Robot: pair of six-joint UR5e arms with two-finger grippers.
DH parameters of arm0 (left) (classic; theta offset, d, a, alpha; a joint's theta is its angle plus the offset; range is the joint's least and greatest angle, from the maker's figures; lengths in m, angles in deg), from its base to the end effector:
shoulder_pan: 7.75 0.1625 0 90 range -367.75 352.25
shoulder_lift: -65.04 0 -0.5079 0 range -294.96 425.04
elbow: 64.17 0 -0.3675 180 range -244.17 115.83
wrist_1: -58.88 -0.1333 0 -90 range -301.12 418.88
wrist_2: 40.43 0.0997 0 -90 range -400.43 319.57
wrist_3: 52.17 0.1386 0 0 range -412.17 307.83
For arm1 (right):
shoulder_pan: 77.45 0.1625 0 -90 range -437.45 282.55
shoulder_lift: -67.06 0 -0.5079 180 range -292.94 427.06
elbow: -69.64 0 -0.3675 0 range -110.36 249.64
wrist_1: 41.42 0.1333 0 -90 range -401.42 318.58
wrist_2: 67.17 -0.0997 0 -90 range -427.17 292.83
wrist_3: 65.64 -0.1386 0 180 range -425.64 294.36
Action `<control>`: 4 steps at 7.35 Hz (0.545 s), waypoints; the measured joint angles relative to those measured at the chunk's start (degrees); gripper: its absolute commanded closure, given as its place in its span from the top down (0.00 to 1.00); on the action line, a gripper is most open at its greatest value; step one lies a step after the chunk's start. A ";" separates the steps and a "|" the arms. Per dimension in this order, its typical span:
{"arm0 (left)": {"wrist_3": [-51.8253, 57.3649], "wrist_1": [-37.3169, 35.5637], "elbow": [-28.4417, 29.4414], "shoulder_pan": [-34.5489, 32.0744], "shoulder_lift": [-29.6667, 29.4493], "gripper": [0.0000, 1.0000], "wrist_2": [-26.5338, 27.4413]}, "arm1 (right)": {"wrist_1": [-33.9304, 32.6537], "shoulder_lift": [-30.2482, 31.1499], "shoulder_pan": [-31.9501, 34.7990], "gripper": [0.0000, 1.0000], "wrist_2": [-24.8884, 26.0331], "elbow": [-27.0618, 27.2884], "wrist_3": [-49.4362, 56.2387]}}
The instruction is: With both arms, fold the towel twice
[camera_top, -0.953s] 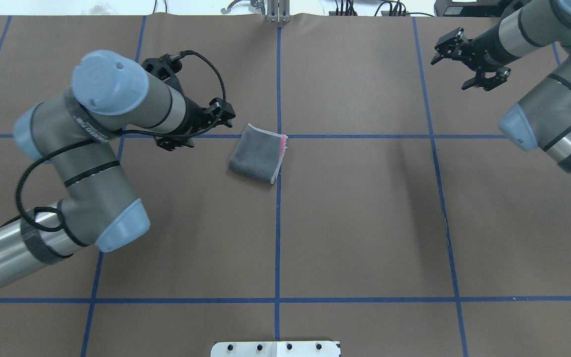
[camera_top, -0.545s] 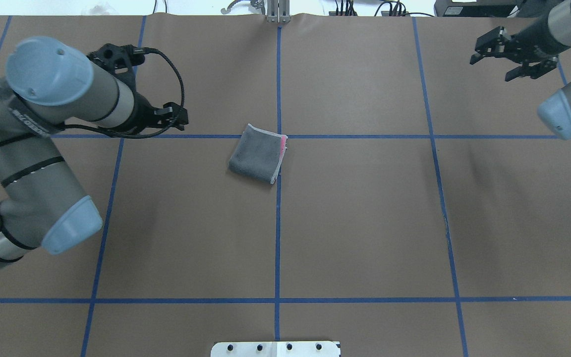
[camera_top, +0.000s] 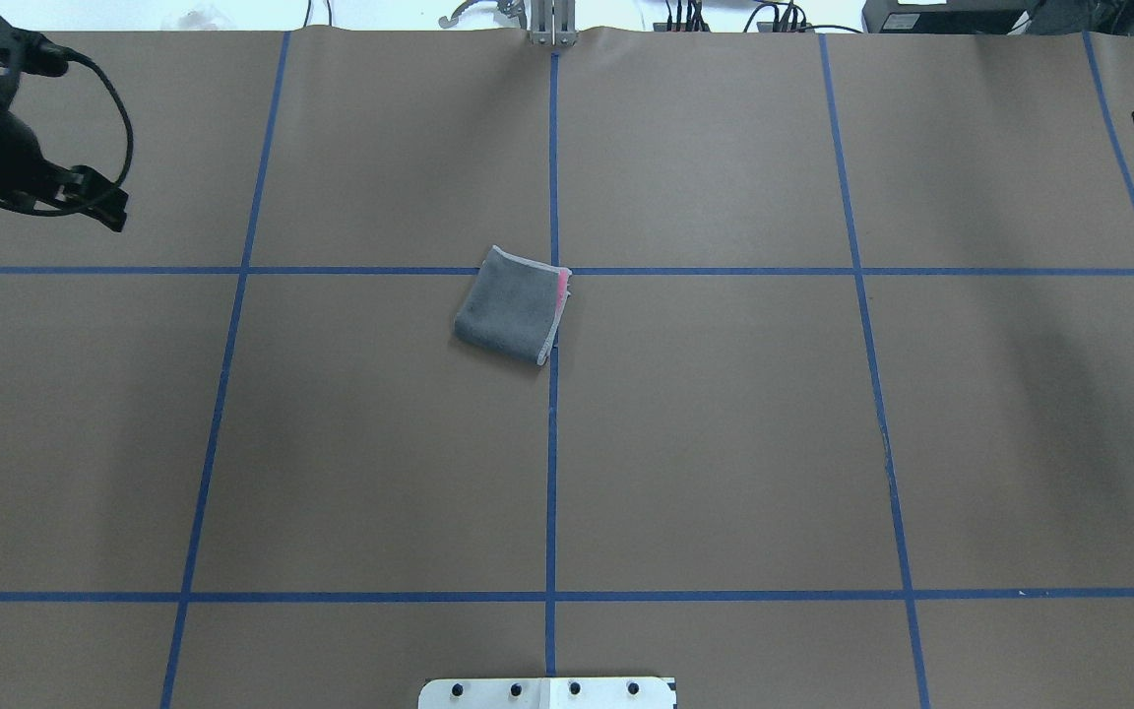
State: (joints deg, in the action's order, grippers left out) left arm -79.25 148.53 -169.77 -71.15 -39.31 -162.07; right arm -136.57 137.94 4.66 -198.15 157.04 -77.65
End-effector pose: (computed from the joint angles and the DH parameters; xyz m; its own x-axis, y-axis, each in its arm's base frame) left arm 0.2097 -0.5540 0.5244 0.7517 0.1918 -0.6310 -0.0529 0.9712 0.2322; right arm -0.0454 -0.6369 0.6208 0.7421 -0.0246 0.6699 -0.0203 0.9980 0.0590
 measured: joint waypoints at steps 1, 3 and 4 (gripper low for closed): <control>5.12 -1.23 0.64 -4.14 1.84 0.99 -3.23 | -3.62 1.28 2.16 1.00 -0.04 0.06 6.97; 10.51 -7.28 1.49 -12.45 3.24 1.00 -10.39 | -5.53 4.72 3.98 1.00 -0.23 0.88 13.08; 14.92 -8.82 1.41 -15.05 4.42 1.00 -11.81 | -5.65 6.36 4.18 1.00 -0.34 1.96 13.63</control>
State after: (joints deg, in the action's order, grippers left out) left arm -64.33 139.72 -168.36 -86.21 -34.89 -173.87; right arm -142.22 144.30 8.84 -198.49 159.01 -64.02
